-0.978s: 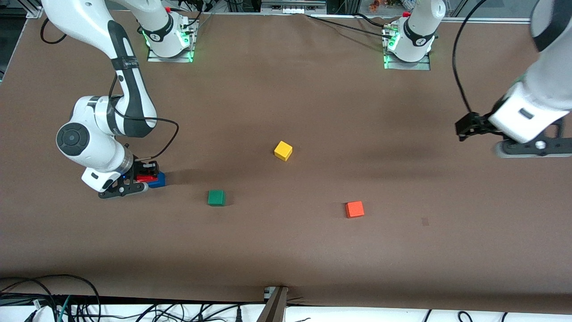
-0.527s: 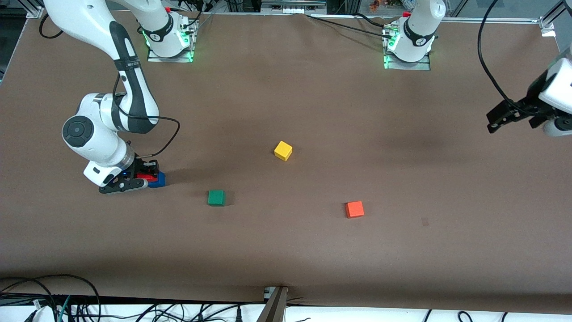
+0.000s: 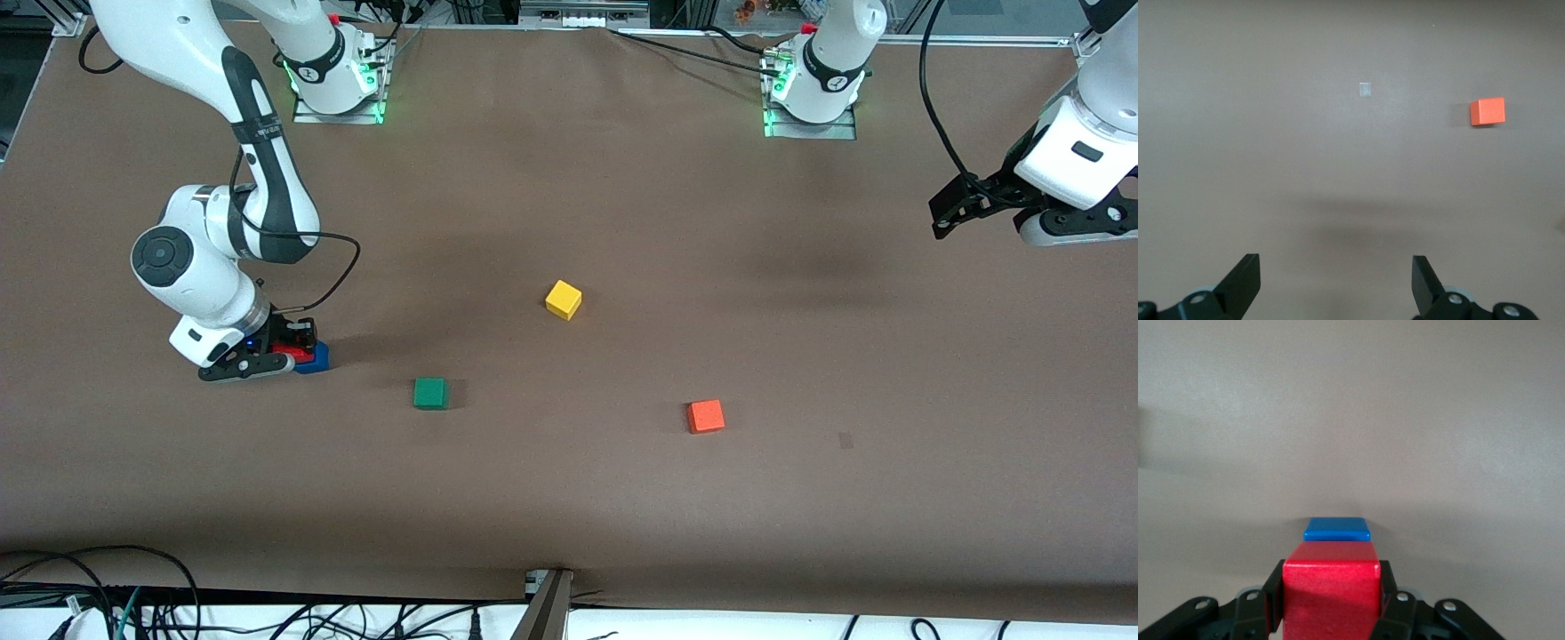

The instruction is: Pass red block to right arm, stack on blue

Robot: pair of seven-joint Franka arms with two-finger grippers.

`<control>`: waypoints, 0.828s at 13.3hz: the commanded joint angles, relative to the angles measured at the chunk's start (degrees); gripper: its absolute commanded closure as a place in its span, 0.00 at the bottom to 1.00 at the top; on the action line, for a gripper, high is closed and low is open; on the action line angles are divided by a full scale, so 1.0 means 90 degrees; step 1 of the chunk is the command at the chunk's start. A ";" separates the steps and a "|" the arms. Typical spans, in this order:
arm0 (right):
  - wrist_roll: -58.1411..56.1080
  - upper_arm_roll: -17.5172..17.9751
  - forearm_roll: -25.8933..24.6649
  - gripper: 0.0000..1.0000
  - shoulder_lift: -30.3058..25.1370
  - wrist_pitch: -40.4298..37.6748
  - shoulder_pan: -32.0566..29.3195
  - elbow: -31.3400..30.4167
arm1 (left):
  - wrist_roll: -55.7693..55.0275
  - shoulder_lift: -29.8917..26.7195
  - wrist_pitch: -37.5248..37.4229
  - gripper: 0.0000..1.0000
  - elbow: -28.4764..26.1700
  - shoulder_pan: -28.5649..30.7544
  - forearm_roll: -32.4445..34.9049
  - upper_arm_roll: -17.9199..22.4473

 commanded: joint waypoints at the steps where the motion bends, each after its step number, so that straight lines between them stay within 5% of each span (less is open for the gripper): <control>1: 0.0111 -0.0025 -0.0028 0.78 -0.0040 0.0259 0.0036 -0.0186 | -0.0011 0.0182 -0.0376 0.00 0.0335 -0.0062 -0.0033 0.0030; 11: 0.0218 -0.0015 -0.0008 0.78 0.0009 0.0288 0.0036 -0.0186 | -0.0011 0.0182 -0.0592 0.00 0.0374 -0.0072 -0.0033 0.0001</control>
